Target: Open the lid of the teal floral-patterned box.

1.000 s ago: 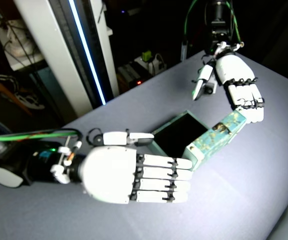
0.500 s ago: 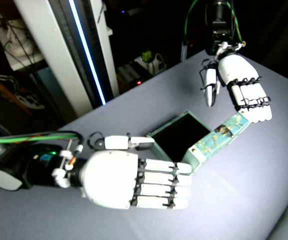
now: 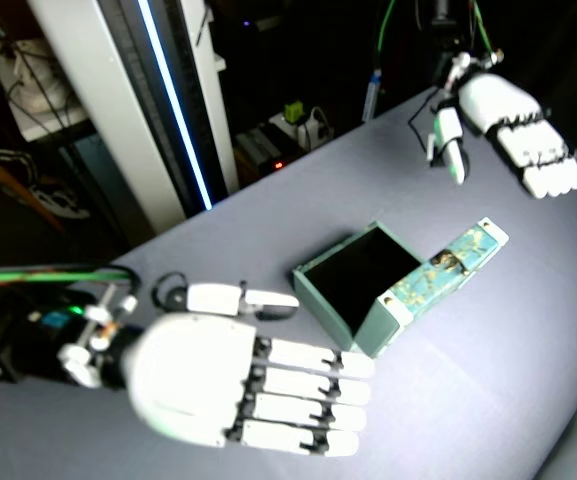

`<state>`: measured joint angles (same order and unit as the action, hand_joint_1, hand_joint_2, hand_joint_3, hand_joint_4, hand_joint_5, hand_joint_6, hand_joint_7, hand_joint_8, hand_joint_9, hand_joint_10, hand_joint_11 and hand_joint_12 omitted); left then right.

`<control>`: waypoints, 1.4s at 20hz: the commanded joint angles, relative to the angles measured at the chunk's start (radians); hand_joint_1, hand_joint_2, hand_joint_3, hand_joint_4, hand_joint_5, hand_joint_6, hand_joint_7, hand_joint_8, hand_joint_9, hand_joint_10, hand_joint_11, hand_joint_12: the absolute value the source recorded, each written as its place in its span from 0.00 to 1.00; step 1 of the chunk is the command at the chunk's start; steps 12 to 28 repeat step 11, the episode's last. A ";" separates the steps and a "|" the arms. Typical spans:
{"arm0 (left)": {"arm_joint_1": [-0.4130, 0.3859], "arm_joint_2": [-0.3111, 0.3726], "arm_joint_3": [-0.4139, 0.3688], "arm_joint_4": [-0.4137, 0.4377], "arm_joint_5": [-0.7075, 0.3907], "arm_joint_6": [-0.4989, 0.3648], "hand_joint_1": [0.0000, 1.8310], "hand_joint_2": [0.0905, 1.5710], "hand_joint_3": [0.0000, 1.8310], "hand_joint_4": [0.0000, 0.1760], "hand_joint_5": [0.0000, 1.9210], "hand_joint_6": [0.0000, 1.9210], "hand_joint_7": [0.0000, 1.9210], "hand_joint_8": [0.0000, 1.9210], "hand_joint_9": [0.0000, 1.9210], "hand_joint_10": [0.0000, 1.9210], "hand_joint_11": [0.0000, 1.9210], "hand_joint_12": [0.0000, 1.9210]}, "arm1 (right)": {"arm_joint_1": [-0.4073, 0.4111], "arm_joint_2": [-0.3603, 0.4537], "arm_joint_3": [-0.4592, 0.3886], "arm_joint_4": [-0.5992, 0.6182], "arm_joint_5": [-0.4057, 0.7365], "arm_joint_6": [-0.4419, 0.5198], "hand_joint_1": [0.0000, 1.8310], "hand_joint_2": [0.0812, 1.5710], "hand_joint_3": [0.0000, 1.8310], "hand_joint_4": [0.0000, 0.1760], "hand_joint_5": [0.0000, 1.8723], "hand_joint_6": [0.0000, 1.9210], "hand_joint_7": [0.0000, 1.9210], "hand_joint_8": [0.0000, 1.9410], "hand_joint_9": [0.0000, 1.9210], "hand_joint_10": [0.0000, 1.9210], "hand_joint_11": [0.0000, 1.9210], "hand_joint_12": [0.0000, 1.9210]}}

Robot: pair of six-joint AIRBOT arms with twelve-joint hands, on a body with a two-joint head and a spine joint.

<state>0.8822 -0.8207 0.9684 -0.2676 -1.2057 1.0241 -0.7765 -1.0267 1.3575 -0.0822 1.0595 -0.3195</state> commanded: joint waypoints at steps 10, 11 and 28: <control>0.159 0.052 -0.046 -0.023 -0.525 -0.178 0.01 0.68 0.00 0.00 0.09 0.00 0.08 0.00 0.05 0.00 0.02 0.03 | -0.155 0.093 -0.164 0.105 0.669 0.001 0.51 0.92 0.00 0.16 0.14 0.00 0.19 0.00 0.22 0.01 0.13 0.15; 0.157 0.049 -0.042 -0.014 -0.525 -0.200 0.00 0.77 0.00 0.00 0.08 0.00 0.09 0.00 0.08 0.00 0.06 0.06 | -0.155 0.093 -0.174 0.095 0.703 0.001 0.36 0.94 0.01 0.12 0.15 0.00 0.11 0.00 0.13 0.00 0.07 0.13; 0.157 0.049 -0.042 -0.014 -0.525 -0.200 0.00 0.77 0.00 0.00 0.08 0.00 0.09 0.00 0.08 0.00 0.06 0.06 | -0.155 0.093 -0.174 0.095 0.703 0.001 0.36 0.94 0.01 0.12 0.15 0.00 0.11 0.00 0.13 0.00 0.07 0.13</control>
